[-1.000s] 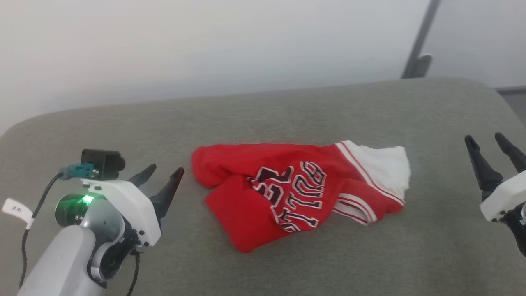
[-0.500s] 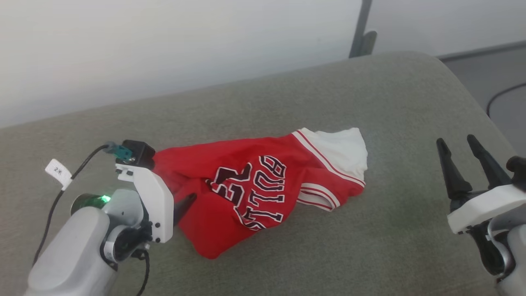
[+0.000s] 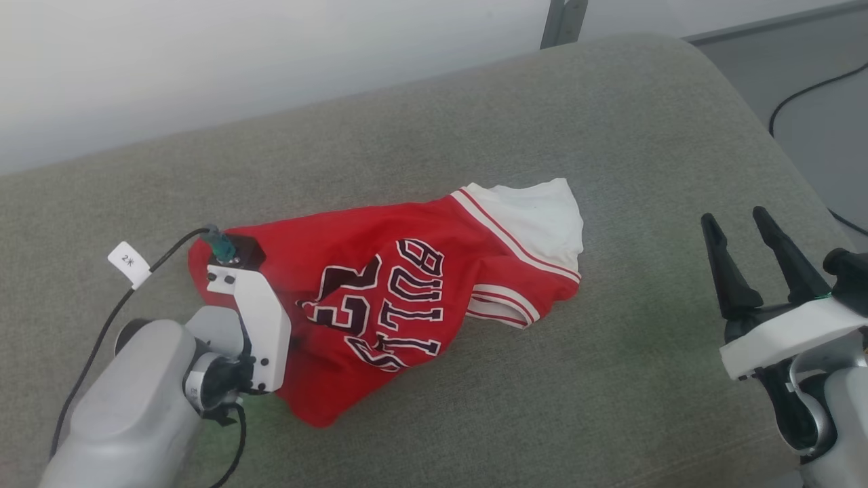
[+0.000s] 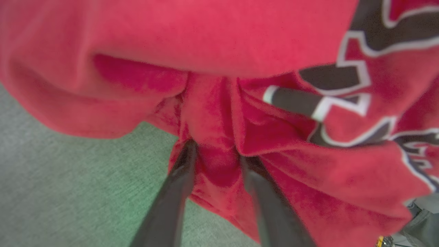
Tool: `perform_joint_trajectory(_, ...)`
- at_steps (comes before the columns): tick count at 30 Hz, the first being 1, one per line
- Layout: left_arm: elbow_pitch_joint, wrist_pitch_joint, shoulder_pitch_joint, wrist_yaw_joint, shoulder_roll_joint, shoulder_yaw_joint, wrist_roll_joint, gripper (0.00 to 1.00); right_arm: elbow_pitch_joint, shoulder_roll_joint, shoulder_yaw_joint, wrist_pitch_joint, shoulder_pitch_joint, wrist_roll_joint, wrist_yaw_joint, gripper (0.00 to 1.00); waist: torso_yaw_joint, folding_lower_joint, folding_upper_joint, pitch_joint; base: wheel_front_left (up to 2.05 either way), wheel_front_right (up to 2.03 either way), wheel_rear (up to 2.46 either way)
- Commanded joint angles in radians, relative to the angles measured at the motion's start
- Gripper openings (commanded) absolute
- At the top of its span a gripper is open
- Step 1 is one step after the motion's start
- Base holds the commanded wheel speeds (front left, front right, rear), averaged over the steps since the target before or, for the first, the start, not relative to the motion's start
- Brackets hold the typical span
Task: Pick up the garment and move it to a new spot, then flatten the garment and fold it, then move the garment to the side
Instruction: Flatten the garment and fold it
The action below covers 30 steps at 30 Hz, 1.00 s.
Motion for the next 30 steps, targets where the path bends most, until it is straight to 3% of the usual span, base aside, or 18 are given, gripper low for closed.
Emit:
perform_joint_trajectory(1, 0.022, 0.005, -0.011, -0.012, -0.003, -0.011, 0.003, 0.0, -0.011, 0.007, -0.008, 0.002, 0.013, -0.002, 0.0, 1.0, 0.001, 0.0, 0.0, 0.007, 0.0, 0.0, 0.0)
perform_joint_trajectory(15, 0.067, -0.044, -0.168, -0.041, 0.043, -0.011, 0.053, 0.0, -0.048, 0.016, -0.043, 0.014, 0.024, -0.003, 0.0, 1.0, 0.035, 0.0, 0.0, 0.014, 0.0, 0.0, 0.0)
perform_joint_trajectory(21, 0.054, -0.153, -0.322, -0.052, 0.065, -0.02, 0.133, 0.0, -0.06, 0.024, -0.034, 0.02, 0.016, 0.007, 0.0, 1.0, 0.015, 0.0, 0.0, 0.029, 0.0, 0.0, 0.0)
perform_joint_trajectory(30, 0.224, -0.286, -0.419, -0.088, -0.019, -0.075, 0.166, 0.0, -0.042, 0.035, -0.003, 0.01, -0.019, 0.018, 0.0, 1.0, -0.034, 0.0, 0.0, 0.068, 0.0, 0.0, 0.0)
